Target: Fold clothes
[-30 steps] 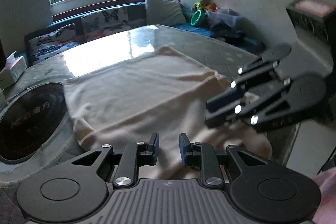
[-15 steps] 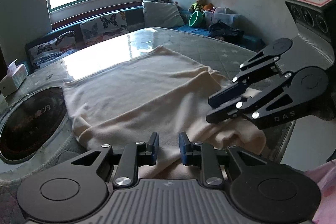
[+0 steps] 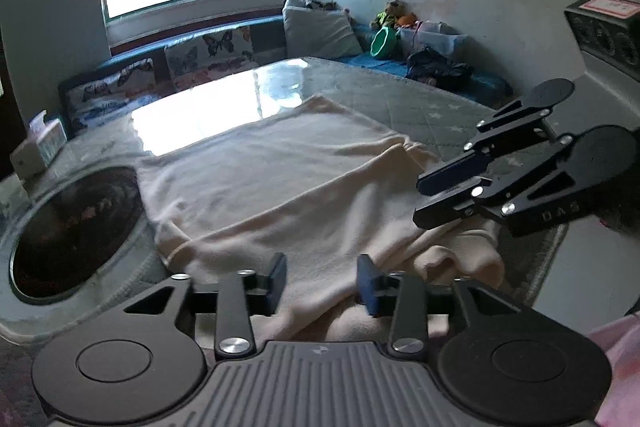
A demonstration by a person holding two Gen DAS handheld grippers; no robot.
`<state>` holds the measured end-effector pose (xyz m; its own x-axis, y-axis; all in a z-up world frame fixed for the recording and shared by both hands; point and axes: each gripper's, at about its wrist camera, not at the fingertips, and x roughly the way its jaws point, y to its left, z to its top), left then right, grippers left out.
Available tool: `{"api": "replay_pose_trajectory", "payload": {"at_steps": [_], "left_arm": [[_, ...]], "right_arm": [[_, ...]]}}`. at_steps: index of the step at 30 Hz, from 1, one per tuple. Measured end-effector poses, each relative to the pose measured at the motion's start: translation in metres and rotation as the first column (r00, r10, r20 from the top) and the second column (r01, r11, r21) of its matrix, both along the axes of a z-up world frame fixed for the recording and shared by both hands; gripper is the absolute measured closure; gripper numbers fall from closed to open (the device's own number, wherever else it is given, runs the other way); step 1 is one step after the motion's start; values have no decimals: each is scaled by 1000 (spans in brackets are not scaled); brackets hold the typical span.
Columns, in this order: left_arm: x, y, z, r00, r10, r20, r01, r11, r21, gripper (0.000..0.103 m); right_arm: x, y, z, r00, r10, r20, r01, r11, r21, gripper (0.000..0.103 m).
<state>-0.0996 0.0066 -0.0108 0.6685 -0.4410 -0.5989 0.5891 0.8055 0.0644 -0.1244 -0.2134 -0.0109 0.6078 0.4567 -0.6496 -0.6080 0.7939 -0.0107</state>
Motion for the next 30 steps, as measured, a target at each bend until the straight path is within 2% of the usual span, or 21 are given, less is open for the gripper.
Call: {"api": "replay_pose_trajectory", "payload": {"at_steps": [5,10,14,17,19,21,23,26,30], "left_arm": [[-28,8,10,994,-88,61,85,996,38,52],[-56,3,2,970,-220,99,209,971,114,49],[-59,-3,-10,962,-251,105,232,959,164,49],[-54,-8,-18,963,-239,127,213,958,190,49],[-51,-8,-21,963,-235,133,209,961,182,50],[-50,-7,-21,963,-231,137,205,963,176,60],[-48,-7,-21,963,-230,141,205,964,170,84],[-42,-4,-17,969,-207,137,188,972,137,91],[-31,1,-4,977,-169,133,160,984,76,92]], "right_arm": [[-12,-10,11,1000,2,22,-2,1000,-25,69],[-24,-17,14,1000,11,29,-9,998,-65,67],[-33,-19,14,999,33,31,-29,994,-105,64],[-39,-19,12,998,57,37,-52,989,-138,62],[-43,-19,11,997,69,41,-62,986,-156,61],[-46,-19,11,996,83,45,-74,982,-173,61],[-49,-20,10,994,95,51,-83,978,-193,56],[-55,-20,8,990,127,66,-109,967,-228,51],[-59,-16,1,981,170,91,-141,956,-258,49]]}}
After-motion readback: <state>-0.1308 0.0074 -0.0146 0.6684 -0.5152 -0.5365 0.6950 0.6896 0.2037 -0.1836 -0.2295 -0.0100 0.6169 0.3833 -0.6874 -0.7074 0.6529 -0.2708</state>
